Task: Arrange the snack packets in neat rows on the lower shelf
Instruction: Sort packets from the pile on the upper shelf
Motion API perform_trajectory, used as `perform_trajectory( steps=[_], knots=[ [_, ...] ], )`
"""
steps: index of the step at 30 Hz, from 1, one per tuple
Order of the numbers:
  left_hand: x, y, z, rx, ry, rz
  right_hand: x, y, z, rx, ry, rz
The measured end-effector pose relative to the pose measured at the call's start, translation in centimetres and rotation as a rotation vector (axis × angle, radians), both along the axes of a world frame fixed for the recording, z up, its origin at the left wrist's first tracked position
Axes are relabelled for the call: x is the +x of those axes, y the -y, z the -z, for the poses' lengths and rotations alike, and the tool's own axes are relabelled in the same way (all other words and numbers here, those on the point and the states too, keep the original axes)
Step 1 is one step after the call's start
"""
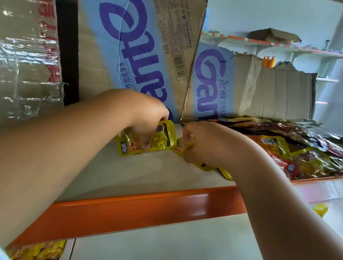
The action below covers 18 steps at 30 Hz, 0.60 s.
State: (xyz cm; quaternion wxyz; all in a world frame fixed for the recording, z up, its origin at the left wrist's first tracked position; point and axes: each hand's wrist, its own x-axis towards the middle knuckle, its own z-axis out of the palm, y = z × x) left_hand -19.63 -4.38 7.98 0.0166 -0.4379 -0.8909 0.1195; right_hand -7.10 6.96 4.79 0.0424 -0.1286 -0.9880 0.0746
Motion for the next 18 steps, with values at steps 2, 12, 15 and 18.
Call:
perform_trajectory(
  steps=[2,12,15,18],
  knots=[
    [-0.2,2.3,0.3,0.182,0.011,0.107,0.0,0.0,0.3,-0.01,-0.023,-0.03],
    [1.4,12.1,2.6,0.313,0.274,-0.034,0.2,0.2,-0.3,0.105,0.056,-0.087],
    [2.0,11.3,3.2,0.367,0.241,-0.082,-0.2,0.3,-0.2,0.124,0.048,-0.117],
    [2.3,10.3,3.6,0.197,0.261,-0.135,-0.8,0.7,0.2,0.065,0.024,-0.157]
  ],
)
